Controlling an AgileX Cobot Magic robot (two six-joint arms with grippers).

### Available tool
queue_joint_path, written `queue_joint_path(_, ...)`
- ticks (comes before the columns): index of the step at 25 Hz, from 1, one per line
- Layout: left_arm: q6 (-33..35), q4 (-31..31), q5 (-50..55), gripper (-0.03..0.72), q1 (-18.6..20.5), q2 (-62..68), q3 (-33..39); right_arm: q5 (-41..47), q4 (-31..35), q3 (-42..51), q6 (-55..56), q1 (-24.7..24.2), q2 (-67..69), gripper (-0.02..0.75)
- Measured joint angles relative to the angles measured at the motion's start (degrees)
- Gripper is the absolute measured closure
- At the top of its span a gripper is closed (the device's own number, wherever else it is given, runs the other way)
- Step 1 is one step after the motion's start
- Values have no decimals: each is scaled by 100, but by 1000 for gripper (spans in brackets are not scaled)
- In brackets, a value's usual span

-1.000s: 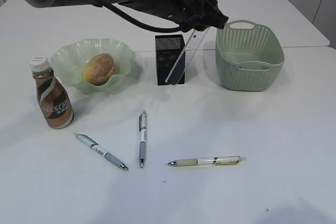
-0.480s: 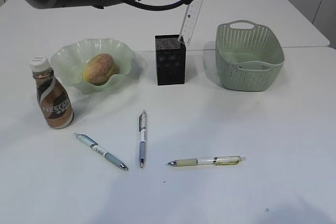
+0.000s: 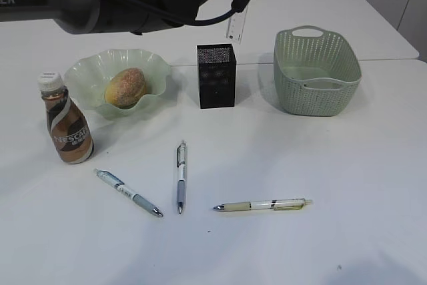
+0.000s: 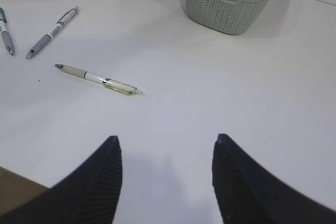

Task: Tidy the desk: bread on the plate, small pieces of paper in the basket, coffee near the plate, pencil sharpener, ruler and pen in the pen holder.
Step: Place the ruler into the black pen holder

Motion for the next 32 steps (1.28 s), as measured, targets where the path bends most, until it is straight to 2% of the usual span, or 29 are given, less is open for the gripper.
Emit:
queue_joint_path(15, 0, -69, -738, 435, 155, 572, 0, 0, 0, 0, 0, 0, -11, 299)
queue_joint_path(32, -81, -78, -965, 435, 348, 939, 0, 0, 0, 0, 0, 0, -9, 299)
